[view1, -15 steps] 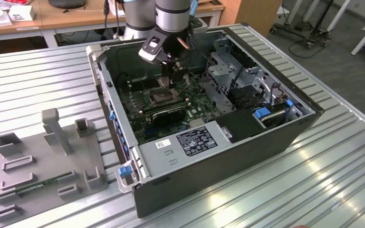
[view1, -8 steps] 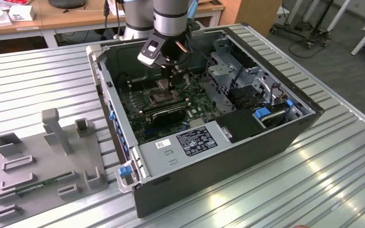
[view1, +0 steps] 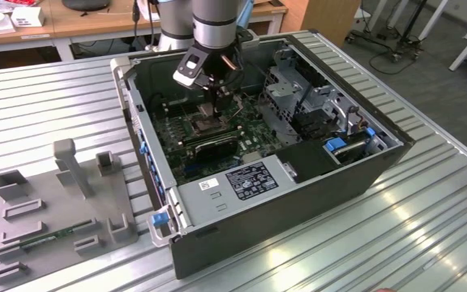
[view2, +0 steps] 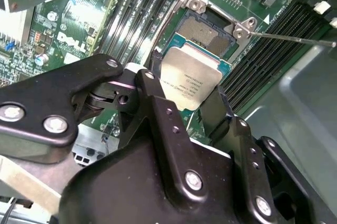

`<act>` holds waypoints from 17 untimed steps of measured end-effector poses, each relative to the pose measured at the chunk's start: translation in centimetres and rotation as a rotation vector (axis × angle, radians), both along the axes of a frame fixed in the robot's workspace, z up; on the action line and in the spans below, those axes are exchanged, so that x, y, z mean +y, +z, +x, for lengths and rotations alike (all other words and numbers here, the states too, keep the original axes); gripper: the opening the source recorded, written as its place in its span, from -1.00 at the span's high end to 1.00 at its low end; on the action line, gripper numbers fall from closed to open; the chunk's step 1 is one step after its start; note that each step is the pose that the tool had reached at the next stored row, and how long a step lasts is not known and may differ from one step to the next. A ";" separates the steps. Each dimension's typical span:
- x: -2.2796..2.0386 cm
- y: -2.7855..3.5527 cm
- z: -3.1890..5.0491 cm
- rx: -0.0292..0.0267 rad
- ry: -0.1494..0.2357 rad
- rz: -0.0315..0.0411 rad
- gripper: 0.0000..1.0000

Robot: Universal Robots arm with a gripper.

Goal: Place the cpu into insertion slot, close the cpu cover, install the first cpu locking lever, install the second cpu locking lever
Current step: 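Place the cpu into insertion slot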

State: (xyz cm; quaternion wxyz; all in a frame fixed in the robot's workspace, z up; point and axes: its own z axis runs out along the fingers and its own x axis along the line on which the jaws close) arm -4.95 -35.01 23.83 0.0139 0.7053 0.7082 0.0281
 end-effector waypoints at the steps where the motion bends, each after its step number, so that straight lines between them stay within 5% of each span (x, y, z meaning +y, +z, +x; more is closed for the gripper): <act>1: 0.00 -0.11 -0.10 -0.0005 0.000 0.0001 -0.08; 8: 0.00 -0.61 -0.33 -0.0093 0.005 0.0099 -0.08; 17: 0.00 -1.22 -0.55 -0.0095 0.005 0.0149 -0.08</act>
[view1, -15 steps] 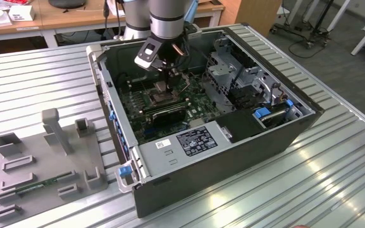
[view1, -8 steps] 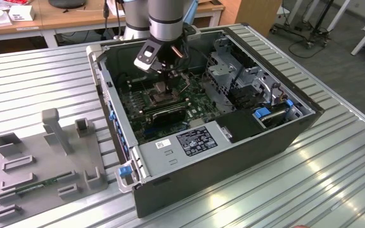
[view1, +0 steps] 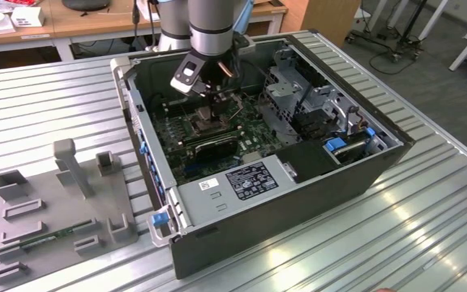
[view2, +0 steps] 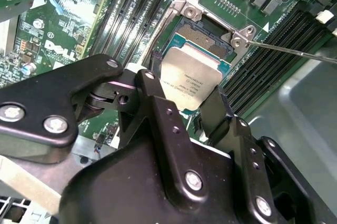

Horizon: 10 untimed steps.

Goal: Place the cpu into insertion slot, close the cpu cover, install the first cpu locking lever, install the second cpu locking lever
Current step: 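Place the cpu into insertion slot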

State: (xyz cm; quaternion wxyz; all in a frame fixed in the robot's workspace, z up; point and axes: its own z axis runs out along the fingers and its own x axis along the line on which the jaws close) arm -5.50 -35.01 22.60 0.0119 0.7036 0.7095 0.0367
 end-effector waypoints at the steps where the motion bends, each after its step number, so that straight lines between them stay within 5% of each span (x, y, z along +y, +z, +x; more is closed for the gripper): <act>1: 0.00 -0.08 -0.02 0.0000 0.000 0.0008 -0.08; 10: 0.00 -0.94 -0.11 0.0000 0.000 0.0087 -0.08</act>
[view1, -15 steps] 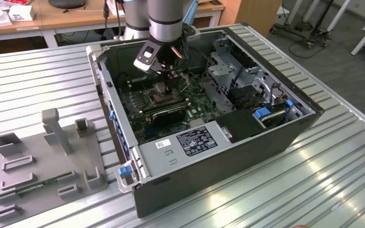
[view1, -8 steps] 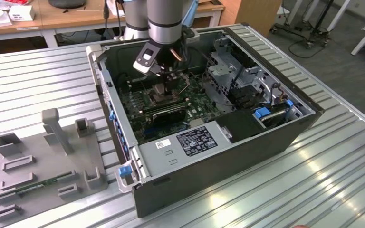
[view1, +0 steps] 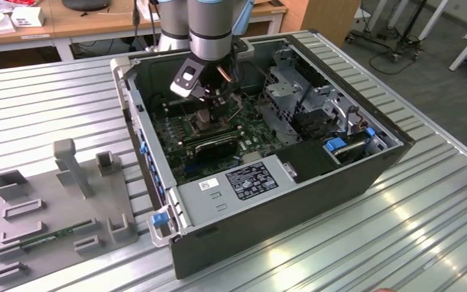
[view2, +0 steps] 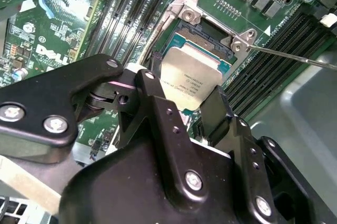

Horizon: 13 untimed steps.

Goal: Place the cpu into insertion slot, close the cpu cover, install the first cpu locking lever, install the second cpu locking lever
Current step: 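Place the cpu into insertion slot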

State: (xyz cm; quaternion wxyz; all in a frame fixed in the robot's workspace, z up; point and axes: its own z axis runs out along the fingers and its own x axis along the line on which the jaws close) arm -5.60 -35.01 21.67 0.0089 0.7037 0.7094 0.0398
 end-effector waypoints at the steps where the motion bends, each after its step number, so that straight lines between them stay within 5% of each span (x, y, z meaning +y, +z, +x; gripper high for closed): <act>1: 0.00 -0.13 0.00 0.0000 0.000 0.0002 -0.08; 7: 0.00 -0.92 0.00 0.0000 0.000 0.0003 -0.08; 13: 0.00 -0.94 0.00 0.0000 0.000 0.0003 -0.08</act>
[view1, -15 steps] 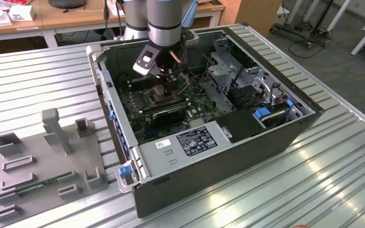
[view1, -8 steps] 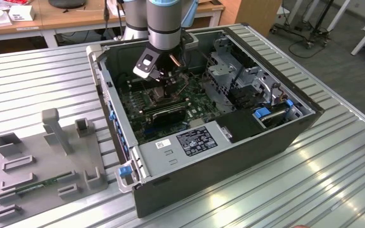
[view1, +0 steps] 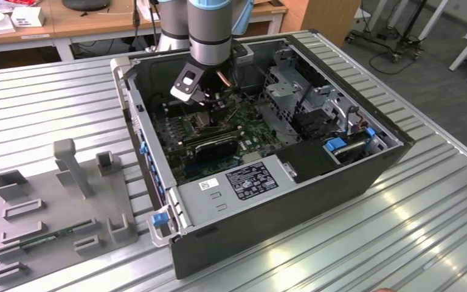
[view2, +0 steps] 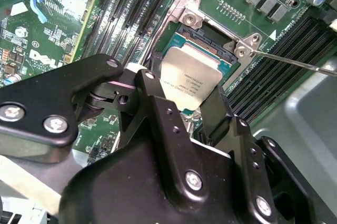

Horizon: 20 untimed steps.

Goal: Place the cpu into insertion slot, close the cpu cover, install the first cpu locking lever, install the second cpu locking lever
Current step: 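Place the cpu into insertion slot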

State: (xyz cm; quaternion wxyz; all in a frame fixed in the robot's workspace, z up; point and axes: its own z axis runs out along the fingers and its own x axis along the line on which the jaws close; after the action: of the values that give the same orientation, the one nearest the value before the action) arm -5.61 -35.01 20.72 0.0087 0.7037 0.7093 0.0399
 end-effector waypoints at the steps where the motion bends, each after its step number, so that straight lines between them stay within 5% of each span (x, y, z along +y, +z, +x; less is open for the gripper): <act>1: 0.00 -0.01 0.00 0.0001 0.000 -0.0001 -0.08; 20: 0.11 -0.44 0.00 0.0000 0.005 0.0038 -0.08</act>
State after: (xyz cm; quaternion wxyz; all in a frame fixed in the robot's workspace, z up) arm -5.61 -34.90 20.28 0.0073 0.7020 0.7109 0.0413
